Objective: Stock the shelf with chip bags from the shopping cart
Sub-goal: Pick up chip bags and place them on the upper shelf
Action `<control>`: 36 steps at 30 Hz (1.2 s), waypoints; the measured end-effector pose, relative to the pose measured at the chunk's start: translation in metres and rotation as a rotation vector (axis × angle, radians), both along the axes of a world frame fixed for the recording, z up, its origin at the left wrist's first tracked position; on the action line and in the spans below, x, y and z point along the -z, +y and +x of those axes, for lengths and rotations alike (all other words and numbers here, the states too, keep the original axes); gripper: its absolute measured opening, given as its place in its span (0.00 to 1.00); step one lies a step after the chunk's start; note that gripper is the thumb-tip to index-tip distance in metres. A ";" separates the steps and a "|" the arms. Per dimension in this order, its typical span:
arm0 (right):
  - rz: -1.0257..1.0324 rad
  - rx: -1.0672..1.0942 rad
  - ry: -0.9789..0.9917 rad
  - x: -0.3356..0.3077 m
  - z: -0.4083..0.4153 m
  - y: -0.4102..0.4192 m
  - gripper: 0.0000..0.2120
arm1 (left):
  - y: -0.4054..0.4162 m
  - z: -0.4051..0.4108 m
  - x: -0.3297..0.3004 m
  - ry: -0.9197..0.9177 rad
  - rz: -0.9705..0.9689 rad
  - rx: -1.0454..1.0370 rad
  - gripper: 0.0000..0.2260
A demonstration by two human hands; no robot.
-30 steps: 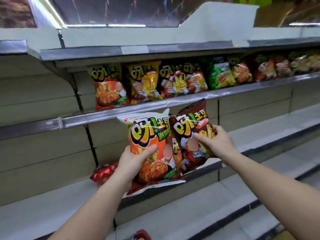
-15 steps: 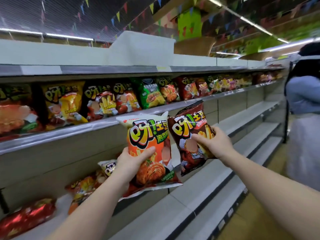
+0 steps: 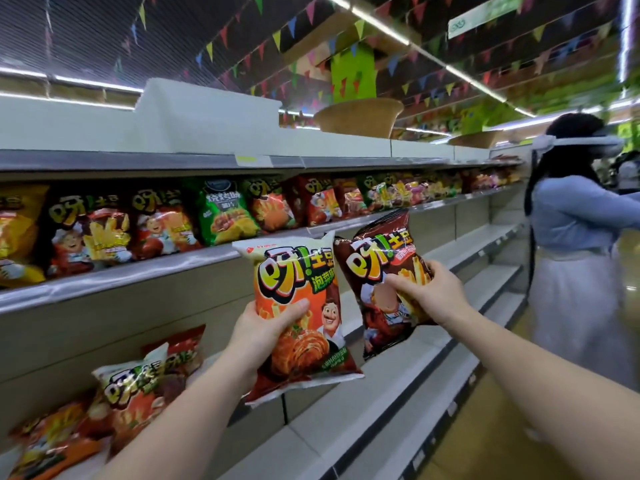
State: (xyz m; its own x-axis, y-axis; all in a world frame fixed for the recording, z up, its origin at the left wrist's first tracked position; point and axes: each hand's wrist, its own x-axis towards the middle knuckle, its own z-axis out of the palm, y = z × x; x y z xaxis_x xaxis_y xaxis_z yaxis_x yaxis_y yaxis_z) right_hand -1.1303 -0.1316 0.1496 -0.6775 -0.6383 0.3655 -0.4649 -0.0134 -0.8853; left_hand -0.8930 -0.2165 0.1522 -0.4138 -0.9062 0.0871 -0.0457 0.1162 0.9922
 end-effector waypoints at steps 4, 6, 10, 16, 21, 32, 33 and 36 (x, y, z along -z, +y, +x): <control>0.010 0.012 -0.006 0.003 -0.035 0.005 0.31 | 0.000 -0.035 -0.001 0.014 0.003 0.011 0.36; 0.018 0.025 -0.013 0.006 -0.051 0.007 0.29 | -0.001 -0.050 -0.001 0.018 0.005 0.027 0.34; 0.005 0.038 -0.032 0.009 -0.074 0.006 0.31 | -0.015 -0.078 0.002 0.040 0.018 0.059 0.25; -0.012 0.090 -0.028 0.011 -0.102 -0.019 0.31 | -0.052 -0.117 0.004 0.080 0.014 0.122 0.24; -0.028 0.111 -0.025 0.009 -0.133 -0.055 0.24 | -0.102 -0.156 0.000 0.095 -0.004 0.177 0.29; -0.051 0.254 -0.080 0.003 -0.218 -0.123 0.37 | -0.203 -0.270 -0.018 0.108 0.023 0.357 0.22; -0.053 0.264 -0.082 0.002 -0.229 -0.126 0.43 | -0.208 -0.283 -0.018 0.109 0.025 0.370 0.22; -0.058 0.290 -0.076 0.002 -0.263 -0.135 0.49 | -0.220 -0.321 -0.019 0.120 0.030 0.403 0.20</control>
State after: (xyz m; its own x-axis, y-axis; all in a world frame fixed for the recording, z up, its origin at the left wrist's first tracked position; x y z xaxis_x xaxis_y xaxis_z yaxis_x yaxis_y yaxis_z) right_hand -1.3938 -0.2668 0.1472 -0.8551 -0.3940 0.3369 -0.3892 0.0588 -0.9193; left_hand -1.2140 -0.4366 0.1712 -0.7241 -0.6769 0.1324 0.1136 0.0723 0.9909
